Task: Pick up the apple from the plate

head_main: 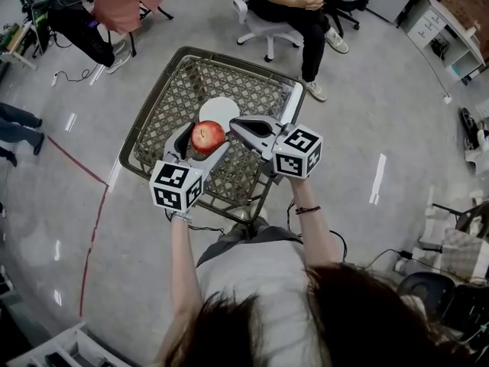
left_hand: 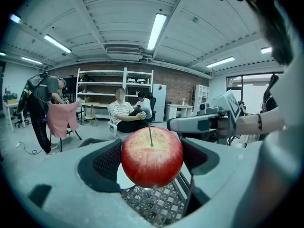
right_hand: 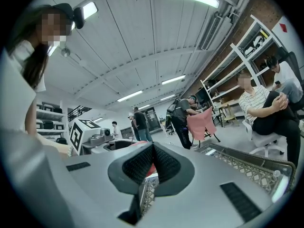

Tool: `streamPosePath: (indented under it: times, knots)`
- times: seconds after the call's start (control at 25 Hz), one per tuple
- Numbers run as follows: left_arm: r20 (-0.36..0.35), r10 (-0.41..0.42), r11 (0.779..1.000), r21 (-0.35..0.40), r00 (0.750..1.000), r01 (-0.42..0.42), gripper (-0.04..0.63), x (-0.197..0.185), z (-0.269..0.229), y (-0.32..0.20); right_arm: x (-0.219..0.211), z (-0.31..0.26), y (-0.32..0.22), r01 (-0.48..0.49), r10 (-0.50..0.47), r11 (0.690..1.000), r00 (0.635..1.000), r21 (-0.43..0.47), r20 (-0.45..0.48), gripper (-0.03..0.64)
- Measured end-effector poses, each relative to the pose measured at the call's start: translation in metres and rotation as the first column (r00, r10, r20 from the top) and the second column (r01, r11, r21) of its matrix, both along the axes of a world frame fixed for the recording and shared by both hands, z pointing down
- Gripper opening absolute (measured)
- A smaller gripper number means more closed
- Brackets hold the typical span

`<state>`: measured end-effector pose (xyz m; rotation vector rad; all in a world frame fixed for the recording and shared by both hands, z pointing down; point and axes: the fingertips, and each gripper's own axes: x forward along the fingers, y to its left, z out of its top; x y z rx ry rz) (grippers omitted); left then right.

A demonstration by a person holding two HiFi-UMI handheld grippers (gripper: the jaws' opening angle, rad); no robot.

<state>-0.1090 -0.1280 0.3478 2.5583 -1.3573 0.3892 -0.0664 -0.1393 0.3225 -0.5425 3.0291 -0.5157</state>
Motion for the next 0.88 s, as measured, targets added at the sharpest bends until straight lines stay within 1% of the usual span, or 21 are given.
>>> streamPosePath:
  times: [0.88]
  knots:
    - [-0.008, 0.011, 1.0, -0.006, 1.0, -0.011, 0.403, -0.0005, -0.0021, 0.0035, 0.0008, -0.007, 0.005, 0.009, -0.009, 1.0, 1.0, 0.002, 0.029, 0.009]
